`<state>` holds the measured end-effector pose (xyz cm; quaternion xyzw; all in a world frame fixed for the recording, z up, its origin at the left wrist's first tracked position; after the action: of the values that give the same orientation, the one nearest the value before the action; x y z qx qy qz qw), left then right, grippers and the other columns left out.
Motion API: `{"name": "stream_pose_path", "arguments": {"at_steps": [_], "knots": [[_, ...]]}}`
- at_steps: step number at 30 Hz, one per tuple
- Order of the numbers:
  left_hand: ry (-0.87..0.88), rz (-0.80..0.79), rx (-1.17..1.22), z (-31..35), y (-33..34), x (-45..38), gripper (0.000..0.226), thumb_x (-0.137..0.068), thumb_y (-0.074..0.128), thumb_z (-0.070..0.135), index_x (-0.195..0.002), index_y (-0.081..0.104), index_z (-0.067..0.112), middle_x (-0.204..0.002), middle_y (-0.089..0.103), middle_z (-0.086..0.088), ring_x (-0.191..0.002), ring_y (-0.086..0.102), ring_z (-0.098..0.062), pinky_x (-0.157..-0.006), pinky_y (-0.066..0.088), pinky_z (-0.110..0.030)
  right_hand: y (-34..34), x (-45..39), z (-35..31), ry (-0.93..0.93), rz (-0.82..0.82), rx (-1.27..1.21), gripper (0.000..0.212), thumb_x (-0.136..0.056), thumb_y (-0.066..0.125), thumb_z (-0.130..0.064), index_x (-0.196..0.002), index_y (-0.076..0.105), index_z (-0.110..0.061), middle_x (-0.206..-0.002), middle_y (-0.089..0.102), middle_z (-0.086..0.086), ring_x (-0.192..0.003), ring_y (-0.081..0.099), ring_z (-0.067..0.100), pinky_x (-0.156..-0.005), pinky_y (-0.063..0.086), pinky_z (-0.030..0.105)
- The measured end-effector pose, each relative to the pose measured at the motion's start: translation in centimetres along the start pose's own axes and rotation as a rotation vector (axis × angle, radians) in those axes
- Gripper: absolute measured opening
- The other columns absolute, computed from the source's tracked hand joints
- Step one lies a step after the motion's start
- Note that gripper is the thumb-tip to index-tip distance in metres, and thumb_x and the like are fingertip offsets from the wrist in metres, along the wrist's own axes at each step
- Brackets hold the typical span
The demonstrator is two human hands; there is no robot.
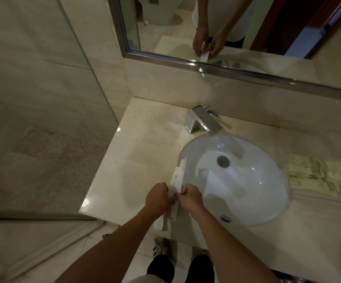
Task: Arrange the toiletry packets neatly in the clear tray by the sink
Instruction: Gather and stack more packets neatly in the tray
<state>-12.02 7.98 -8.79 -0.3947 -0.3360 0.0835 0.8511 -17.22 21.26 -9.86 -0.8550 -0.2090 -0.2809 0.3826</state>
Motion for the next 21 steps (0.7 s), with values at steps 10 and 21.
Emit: {"name": "stream_pose_path", "arguments": {"at_steps": [10, 21], "knots": [[0.017, 0.048, -0.174, 1.8, -0.3, 0.2, 0.035, -0.079, 0.064, 0.034, -0.101, 0.058, 0.008, -0.101, 0.064, -0.01, -0.087, 0.062, -0.027, -0.073, 0.049, -0.033, -5.9, -0.2, 2.7, -0.018, 0.046, -0.01, 0.033, -0.084, 0.066, -0.014, -0.062, 0.042, -0.018, -0.068, 0.053, -0.001, -0.066, 0.053, 0.017, -0.056, 0.04, 0.024], [0.248, 0.008, -0.018, 14.6, 3.7, 1.1, 0.015, -0.074, 0.058, 0.022, -0.081, 0.054, 0.009, -0.081, 0.059, -0.006, -0.071, 0.056, -0.024, -0.058, 0.041, -0.033, -18.9, 0.0, 8.0, -0.028, 0.252, -0.022, 0.028, -0.086, 0.06, -0.009, -0.066, 0.041, -0.016, -0.067, 0.049, 0.001, -0.058, 0.046, 0.014, -0.049, 0.035, 0.023]]}}
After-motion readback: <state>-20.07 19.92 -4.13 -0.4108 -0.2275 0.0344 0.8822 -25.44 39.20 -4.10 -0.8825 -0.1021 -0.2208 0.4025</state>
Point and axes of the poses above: each hand's wrist, its own x-axis away from the middle knuckle, its own y-axis out of the palm, z = x × y, the point moved 10 cm from there along -x, towards the middle knuckle
